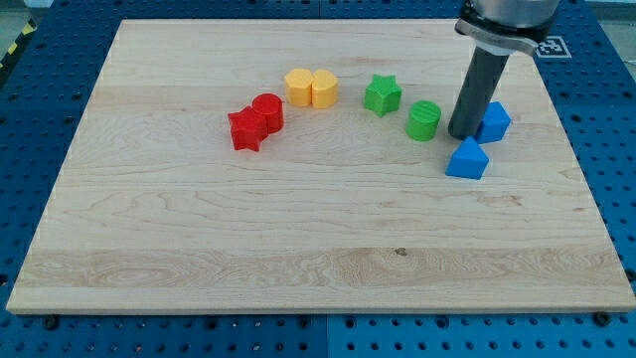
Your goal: Push the green circle a right and up
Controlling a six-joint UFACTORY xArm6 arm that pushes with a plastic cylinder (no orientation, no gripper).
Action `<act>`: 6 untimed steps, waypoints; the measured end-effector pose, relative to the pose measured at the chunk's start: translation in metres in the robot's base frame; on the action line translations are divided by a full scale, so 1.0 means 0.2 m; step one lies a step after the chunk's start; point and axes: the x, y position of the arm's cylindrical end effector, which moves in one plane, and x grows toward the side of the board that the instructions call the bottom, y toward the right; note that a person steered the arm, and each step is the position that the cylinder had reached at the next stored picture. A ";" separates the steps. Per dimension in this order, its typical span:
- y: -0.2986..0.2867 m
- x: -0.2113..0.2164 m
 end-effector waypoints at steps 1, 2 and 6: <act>-0.05 0.01; -0.18 0.11; -0.21 -0.03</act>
